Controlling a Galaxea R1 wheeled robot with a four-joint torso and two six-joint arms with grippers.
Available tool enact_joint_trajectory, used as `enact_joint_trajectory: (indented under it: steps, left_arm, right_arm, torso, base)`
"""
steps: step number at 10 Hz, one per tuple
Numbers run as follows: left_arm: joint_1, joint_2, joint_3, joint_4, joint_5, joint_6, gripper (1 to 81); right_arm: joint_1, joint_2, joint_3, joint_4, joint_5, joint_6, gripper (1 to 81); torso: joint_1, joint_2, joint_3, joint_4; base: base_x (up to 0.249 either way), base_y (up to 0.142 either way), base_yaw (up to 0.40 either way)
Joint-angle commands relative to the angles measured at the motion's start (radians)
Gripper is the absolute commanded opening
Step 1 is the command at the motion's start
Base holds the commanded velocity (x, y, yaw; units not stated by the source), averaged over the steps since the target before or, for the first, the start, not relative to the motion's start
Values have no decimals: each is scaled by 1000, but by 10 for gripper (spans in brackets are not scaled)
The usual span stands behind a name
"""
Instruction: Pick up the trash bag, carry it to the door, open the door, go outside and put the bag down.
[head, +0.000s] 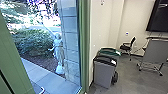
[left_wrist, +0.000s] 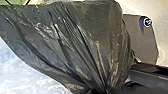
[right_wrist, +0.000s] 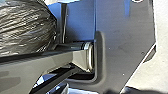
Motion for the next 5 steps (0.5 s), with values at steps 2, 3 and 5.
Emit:
enact_joint_trajectory:
  steps: [2,3,5]
  left_arm:
    - [-48,-6,1,6,58,8,10]
    - [-48,-4,1,8,58,8,10]
    - [-48,-4,-1,9,60,8,10]
  right_arm:
    - [44,5,3,-6,-58,0,811]
    - [43,5,3,-6,-58,-2,811]
    - [42,5,3,-6,-56,0,811]
  torso:
    - [0,0,0,0]
    - [0,0,0,0]
    - [0,0,0,0]
  base:
    - [0,0,0]
    - [0,0,0]
    - [0,0,0]
